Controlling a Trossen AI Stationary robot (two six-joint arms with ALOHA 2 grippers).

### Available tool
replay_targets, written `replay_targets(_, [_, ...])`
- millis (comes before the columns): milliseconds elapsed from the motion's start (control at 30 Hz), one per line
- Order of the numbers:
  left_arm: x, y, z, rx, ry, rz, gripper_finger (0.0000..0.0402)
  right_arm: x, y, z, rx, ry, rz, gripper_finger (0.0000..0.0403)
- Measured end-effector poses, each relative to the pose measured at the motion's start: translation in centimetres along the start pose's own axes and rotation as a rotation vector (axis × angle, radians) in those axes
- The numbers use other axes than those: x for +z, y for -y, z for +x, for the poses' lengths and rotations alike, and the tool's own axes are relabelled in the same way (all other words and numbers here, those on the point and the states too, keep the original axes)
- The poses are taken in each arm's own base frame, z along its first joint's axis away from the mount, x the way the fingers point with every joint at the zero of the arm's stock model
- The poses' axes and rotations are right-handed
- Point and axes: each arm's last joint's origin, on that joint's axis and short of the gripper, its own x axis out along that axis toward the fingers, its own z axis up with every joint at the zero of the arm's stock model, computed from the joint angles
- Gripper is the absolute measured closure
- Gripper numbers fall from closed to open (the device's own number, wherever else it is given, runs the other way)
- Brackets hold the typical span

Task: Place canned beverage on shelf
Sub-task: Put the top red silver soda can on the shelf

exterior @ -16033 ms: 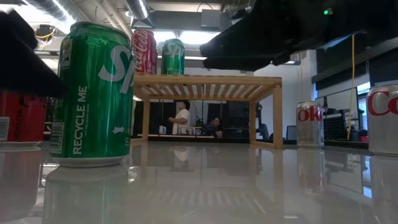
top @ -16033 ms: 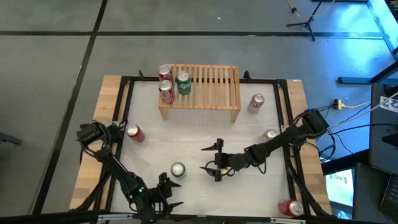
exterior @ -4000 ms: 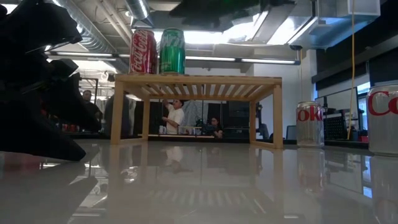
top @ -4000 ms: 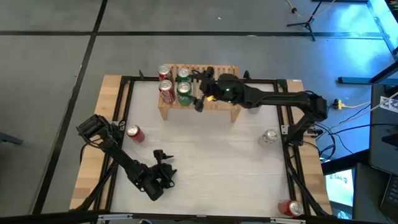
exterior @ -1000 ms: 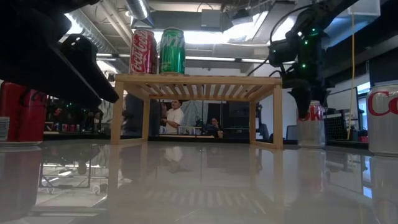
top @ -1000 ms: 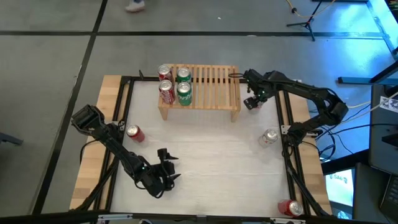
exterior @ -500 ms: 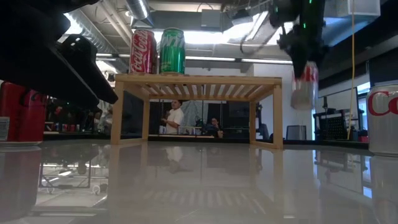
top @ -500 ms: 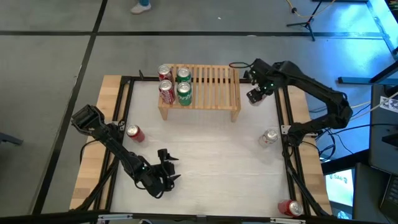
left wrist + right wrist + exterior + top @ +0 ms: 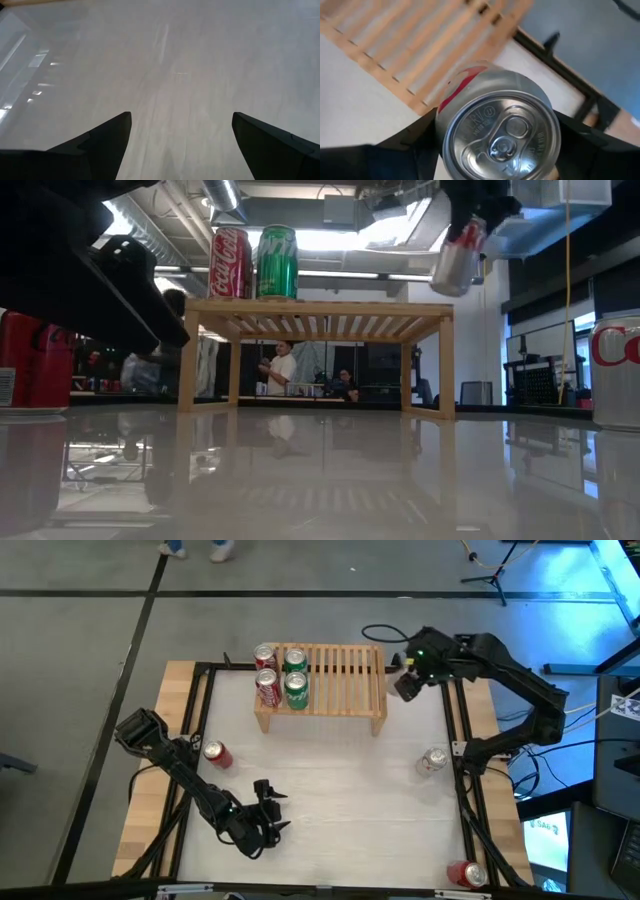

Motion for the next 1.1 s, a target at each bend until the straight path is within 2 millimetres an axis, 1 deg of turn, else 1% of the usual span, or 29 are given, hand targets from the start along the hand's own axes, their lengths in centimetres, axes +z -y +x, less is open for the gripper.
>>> replay_targets(133, [0.0, 0.0, 0.0, 0.001, 0.0, 0.0, 0.0065, 0.6, -1.6, -0.4, 0.074, 0.11, -0.044, 0.0117])
replay_targets(233, [0.0, 0.0, 0.0, 0.007, 0.006, -0.001, 0.0065, 1.4, -3.2, -0.1, 0.126, 0.182, -0.106, 0.0117])
replay_targets(400, [0.2, -0.2, 0.2, 0.02, 0.014, -0.011, 0.0065, 2.8, -5.8, 1.6, 0.204, 0.232, -0.194, 0.0117])
replay_targets(533, [0.4, -0.5, 0.5, 0.027, 0.01, -0.02, 0.0065, 4.1, -7.2, 3.5, 0.237, 0.197, -0.248, 0.0117])
replay_targets(600, [0.4, -0.5, 0.5, 0.022, 0.005, -0.021, 0.0065, 5.0, -7.8, 3.9, 0.23, 0.193, -0.27, 0.0117])
replay_targets(733, [0.4, -0.5, 0.5, 0.02, 0.004, -0.021, 0.0065, 6.7, -8.8, 3.9, 0.232, 0.206, -0.294, 0.0117])
replay_targets(867, [0.3, -0.4, 0.4, 0.015, 0.004, -0.017, 0.0065, 8.0, -9.5, 4.3, 0.227, 0.199, -0.301, 0.0117])
replay_targets(967, [0.2, -0.2, 0.3, 0.01, 0.005, -0.013, 0.0065, 8.6, -10.0, 4.8, 0.22, 0.202, -0.317, 0.0117])
replay_targets(1100, [0.1, -0.1, 0.1, 0.003, 0.007, -0.008, 0.0065, 8.8, -10.5, 6.2, 0.208, 0.171, -0.332, 0.0117])
